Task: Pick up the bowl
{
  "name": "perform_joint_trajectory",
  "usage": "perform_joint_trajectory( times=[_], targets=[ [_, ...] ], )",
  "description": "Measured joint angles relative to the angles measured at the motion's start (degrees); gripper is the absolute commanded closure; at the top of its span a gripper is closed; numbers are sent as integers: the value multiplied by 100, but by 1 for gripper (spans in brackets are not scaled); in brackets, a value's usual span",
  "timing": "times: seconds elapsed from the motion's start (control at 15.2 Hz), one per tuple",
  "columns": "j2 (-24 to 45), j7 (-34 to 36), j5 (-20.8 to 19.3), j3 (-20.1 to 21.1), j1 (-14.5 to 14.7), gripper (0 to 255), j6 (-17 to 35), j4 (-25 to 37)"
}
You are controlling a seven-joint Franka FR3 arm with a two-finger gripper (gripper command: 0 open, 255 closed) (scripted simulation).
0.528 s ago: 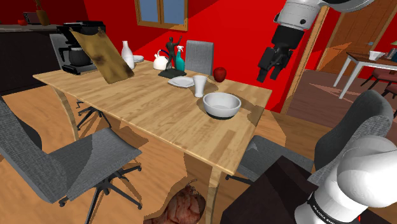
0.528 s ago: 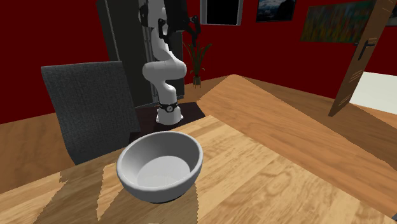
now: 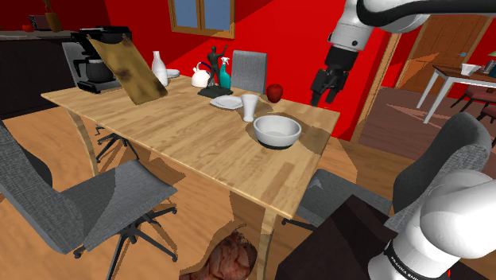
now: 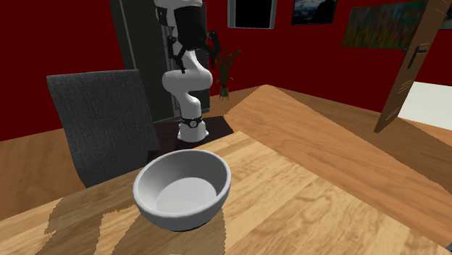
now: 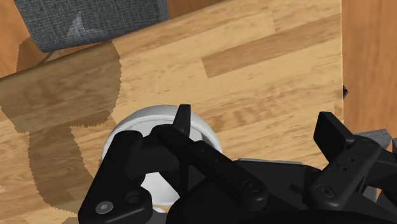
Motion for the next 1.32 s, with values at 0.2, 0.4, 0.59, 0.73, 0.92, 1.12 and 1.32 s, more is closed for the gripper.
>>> perform_joint_trajectory(
  times=[0.2,0.4,0.59,0.73,0.92,1.12,1.32],
  targets=[
    [491,-241,-39,-184,-44,0,320,97],
    [1006,-519,-61,-392,-97,0,596,254],
    [1653,-783,-24,-573,-126,0,912,502],
    [2019,-926,16,-667,-143,0,1031,693],
    [2637,-1161,120,-798,-171,0,1279,979],
    [3262,-1429,244,-934,-237,0,1342,1437],
    [3947,-1701,411,-1036,-328,0,1441,1919]
  ],
)
